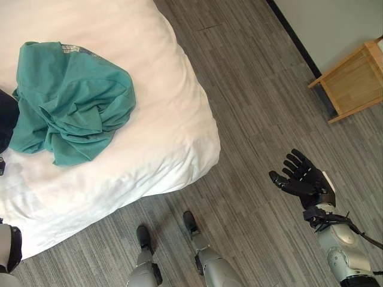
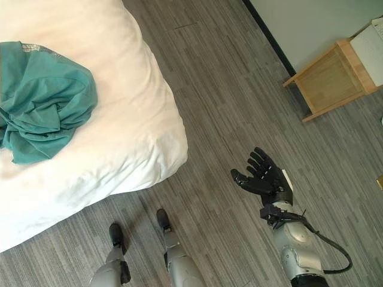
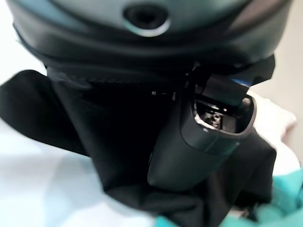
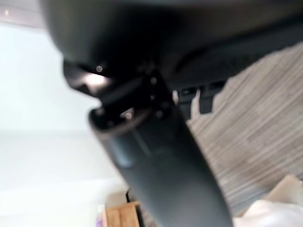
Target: Pick up bed clothes into laundry basket.
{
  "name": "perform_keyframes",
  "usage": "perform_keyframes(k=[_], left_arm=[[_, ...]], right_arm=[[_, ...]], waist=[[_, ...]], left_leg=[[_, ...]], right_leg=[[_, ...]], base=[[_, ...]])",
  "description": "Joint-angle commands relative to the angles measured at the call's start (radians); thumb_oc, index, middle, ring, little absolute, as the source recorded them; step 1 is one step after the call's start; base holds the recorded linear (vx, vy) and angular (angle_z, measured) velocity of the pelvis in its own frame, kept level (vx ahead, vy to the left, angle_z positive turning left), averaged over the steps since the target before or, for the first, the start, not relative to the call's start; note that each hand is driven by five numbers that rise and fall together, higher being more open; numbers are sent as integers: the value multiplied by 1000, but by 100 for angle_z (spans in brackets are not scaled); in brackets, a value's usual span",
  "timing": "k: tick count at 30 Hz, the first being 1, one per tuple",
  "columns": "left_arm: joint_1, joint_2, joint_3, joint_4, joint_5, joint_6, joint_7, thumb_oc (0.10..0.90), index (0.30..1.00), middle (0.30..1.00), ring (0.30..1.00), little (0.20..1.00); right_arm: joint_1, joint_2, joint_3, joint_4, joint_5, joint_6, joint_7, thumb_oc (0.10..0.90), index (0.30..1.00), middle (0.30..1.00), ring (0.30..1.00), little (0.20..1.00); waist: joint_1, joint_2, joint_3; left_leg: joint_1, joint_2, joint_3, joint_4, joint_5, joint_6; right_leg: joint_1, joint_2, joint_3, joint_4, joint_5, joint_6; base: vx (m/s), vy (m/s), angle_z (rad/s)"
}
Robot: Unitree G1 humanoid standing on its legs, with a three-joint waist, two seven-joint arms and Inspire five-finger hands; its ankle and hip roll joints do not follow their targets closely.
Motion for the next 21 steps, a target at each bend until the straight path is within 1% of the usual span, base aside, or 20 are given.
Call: perform_keyframes(k=[1, 2, 3, 4, 5, 6, 8, 9, 10, 11, 12, 13, 14, 16, 17, 20, 21], left_arm=[[-99, -38, -53, -112, -115, -52, -40, 400, 300, 300, 300, 300], [-119, -34, -60, -144, -143, -67, -29, 400, 300, 300, 300, 300], [-120, -35, -61, -144, -144, -67, -29, 400, 300, 300, 300, 300], [-139, -29, -66, -219, -199, -97, -10, 400, 300, 300, 300, 300], [-137, -29, -64, -220, -200, -96, -10, 400, 300, 300, 300, 300], [-142, -29, -66, -321, -258, -135, 8, 400, 300, 300, 300, 300], [-125, -31, -53, -463, -329, -184, 27, 400, 300, 300, 300, 300], [-85, -32, -40, -556, -366, -210, 29, 400, 300, 300, 300, 300], [-76, -32, -30, -560, -366, -210, 29, 400, 300, 300, 300, 300], [-64, -36, -24, -624, -394, -241, 35, 400, 300, 300, 300, 300], [-42, -31, -15, -667, -401, -250, 32, 400, 300, 300, 300, 300], [4, -27, 18, -749, -420, -283, 45, 400, 300, 300, 300, 300], [17, -27, 32, -755, -418, -282, 46, 400, 300, 300, 300, 300], [72, -24, 68, -809, -419, -309, 57, 400, 300, 300, 300, 300], [84, -23, 83, -813, -418, -308, 58, 400, 300, 300, 300, 300], [161, -16, 128, -891, -392, -332, 73, 400, 300, 300, 300, 300], [169, -16, 137, -893, -391, -332, 73, 400, 300, 300, 300, 300]], right_arm=[[-80, -34, -163, -30, 26, -86, -20, 800, 900, 900, 900, 900], [-84, -43, -166, -28, 21, -86, -22, 800, 900, 900, 900, 900], [-84, -43, -167, -28, 21, -86, -22, 800, 900, 900, 900, 900], [-98, -64, -172, -31, 8, -87, -28, 800, 900, 900, 900, 900], [-99, -65, -172, -31, 8, -87, -28, 800, 900, 900, 900, 900], [-128, -102, -179, -34, -7, -91, -41, 800, 900, 900, 900, 900], [-174, -148, -189, -27, -9, -102, -59, 800, 900, 900, 900, 900], [-232, -214, -178, -9, -36, -100, -71, 800, 900, 900, 900, 900], [-239, -217, -172, -6, -36, -100, -71, 800, 900, 900, 900, 900], [-278, -262, -160, 6, -53, -103, -76, 800, 900, 900, 900, 900], [-327, -304, -131, 24, -63, -103, -78, 800, 900, 900, 900, 900], [-387, -358, -101, 37, -85, -107, -90, 800, 900, 900, 900, 900], [-397, -360, -91, 40, -85, -108, -90, 800, 900, 900, 900, 900], [-491, -414, -41, 46, -126, -119, -98, 800, 900, 900, 900, 900], [-507, -416, -27, 51, -126, -120, -99, 800, 900, 900, 900, 900], [-612, -477, 36, 62, -177, -127, -129, 800, 900, 900, 900, 900], [-622, -477, 45, 64, -177, -127, -130, 800, 900, 900, 900, 900]], waist=[[-7, 60, -2], [-3, 69, -10], [-2, 68, -9], [8, 83, -26], [8, 83, -25], [19, 97, -45], [33, 106, -63], [51, 113, -80], [50, 117, -80], [62, 117, -87], [73, 121, -92], [91, 118, -100], [89, 122, -100], [118, 115, -117], [114, 120, -116], [143, 107, -139], [141, 110, -139]], left_leg=[[56, 42, 20, -14, -41, -17], [67, 39, 18, -14, -44, -17], [68, 38, 18, -14, -45, -17], [82, 33, 14, -14, -48, -17], [84, 33, 13, -14, -48, -16], [100, 26, 7, -14, -51, -16], [118, 17, -1, -14, -55, -15], [134, 8, -4, -14, -56, -14], [130, 12, -2, -14, -49, -15], [140, 6, -3, -14, -57, -14], [144, 6, -3, -14, -53, -15], [161, 0, 0, -14, -59, -14], [157, 5, 3, -14, -53, -15], [176, 2, 7, -14, -60, -16], [173, 6, 9, -14, -54, -18], [194, 1, 6, -14, -62, -18], [191, 4, 8, -14, -56, -19]], right_leg=[[217, -35, 16, 12, -140, 81], [226, -37, 13, 13, -144, 80], [227, -37, 13, 13, -144, 81], [240, -43, 4, 15, -153, 79], [242, -44, 4, 15, -154, 79], [256, -49, -8, 20, -162, 80], [274, -55, -23, 25, -170, 83], [286, -61, -35, 35, -175, 83], [281, -57, -32, 36, -170, 82], [290, -64, -44, 41, -178, 85], [292, -64, -49, 49, -177, 85], [304, -70, -59, 59, -184, 89], [298, -66, -56, 60, -177, 87], [320, -73, -67, 59, -188, 88], [315, -69, -64, 59, -181, 87], [346, -81, -85, 51, -192, 87], [342, -79, -83, 51, -187, 85]], base=[[44, 16, -6], [29, 10, -4], [39, -12, -1], [0, 0, 0], [54, -41, 4], [54, -38, 9], [44, -58, 11], [-5, -52, 9], [-5, -39, 9], [-40, -30, 3], [0, 0, 0], [-44, -33, -6], [-20, -30, -4], [4, -30, 2], [27, -16, 4], [11, -6, -1], [16, -43, 5]])
